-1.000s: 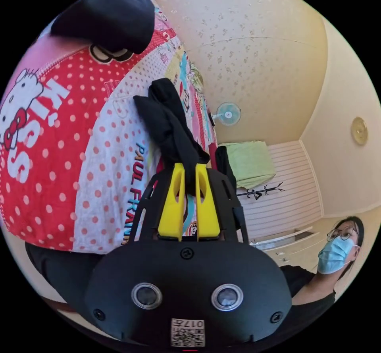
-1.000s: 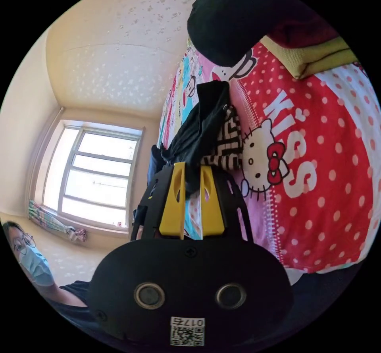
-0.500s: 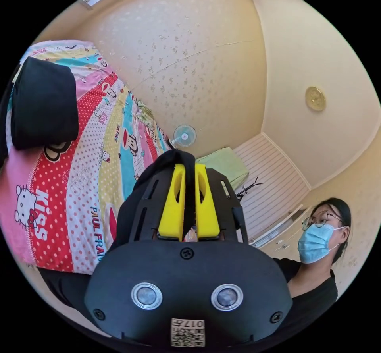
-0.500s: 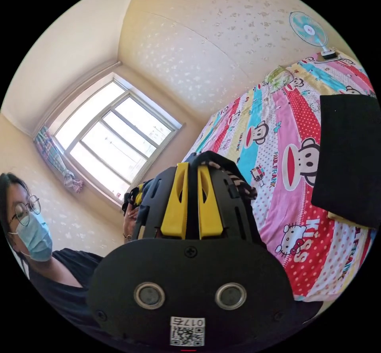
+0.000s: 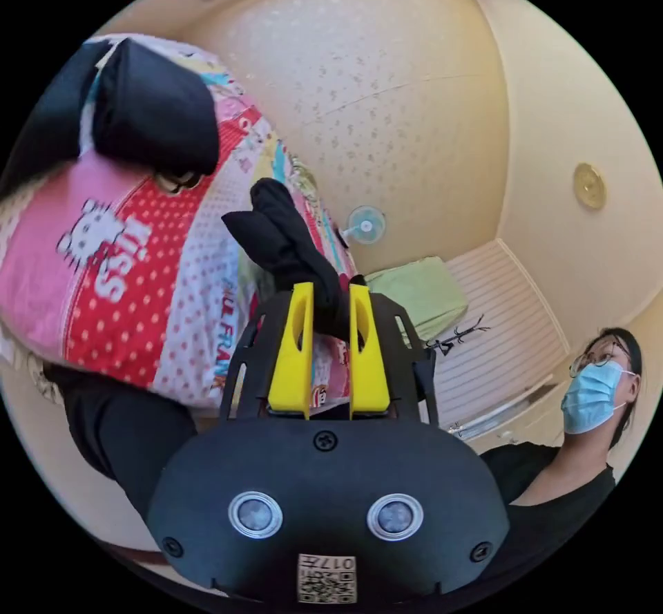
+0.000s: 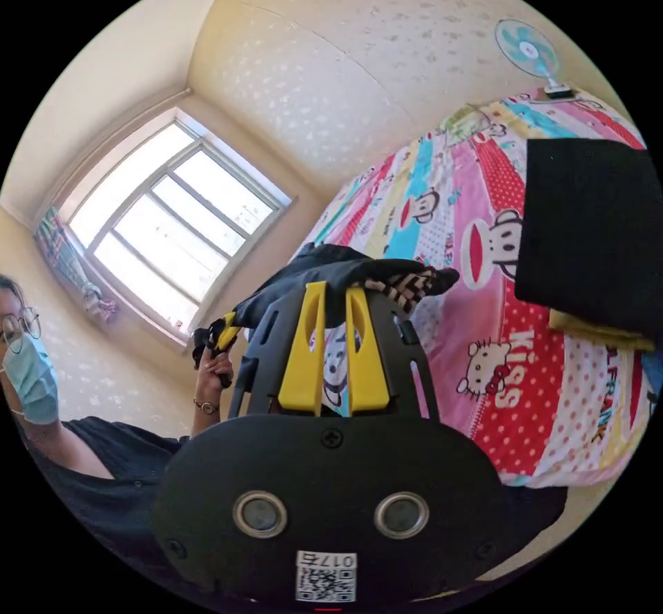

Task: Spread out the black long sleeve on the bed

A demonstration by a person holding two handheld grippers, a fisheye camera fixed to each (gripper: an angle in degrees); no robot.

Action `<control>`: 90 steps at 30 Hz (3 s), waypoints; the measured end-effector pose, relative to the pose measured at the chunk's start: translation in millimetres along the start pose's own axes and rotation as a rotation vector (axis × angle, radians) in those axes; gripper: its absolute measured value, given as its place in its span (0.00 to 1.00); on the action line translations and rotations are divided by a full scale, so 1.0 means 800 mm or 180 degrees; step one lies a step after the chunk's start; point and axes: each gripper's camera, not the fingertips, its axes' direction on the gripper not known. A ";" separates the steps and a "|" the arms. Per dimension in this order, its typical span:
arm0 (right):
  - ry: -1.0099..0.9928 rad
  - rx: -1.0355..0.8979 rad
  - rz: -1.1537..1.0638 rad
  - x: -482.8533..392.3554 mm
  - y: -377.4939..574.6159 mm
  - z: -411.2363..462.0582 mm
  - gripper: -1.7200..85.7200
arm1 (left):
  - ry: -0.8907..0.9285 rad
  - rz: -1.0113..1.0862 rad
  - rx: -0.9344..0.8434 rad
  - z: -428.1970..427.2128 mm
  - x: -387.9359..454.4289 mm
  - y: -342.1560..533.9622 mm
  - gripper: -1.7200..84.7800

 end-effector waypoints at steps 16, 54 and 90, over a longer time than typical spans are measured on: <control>0.1156 -0.0245 -0.0865 -0.061 -0.042 0.153 0.03 | -0.0343 -0.0782 -0.0074 0.075 -0.124 0.054 0.08; -0.0349 0.0639 -0.0364 0.110 -0.183 -0.020 0.10 | -0.0765 -0.0012 -0.1364 0.359 -0.094 0.184 0.16; 0.0446 0.0441 -0.1733 -0.277 -0.213 -0.226 0.11 | 0.0594 0.1264 -0.0975 0.181 0.232 0.153 0.08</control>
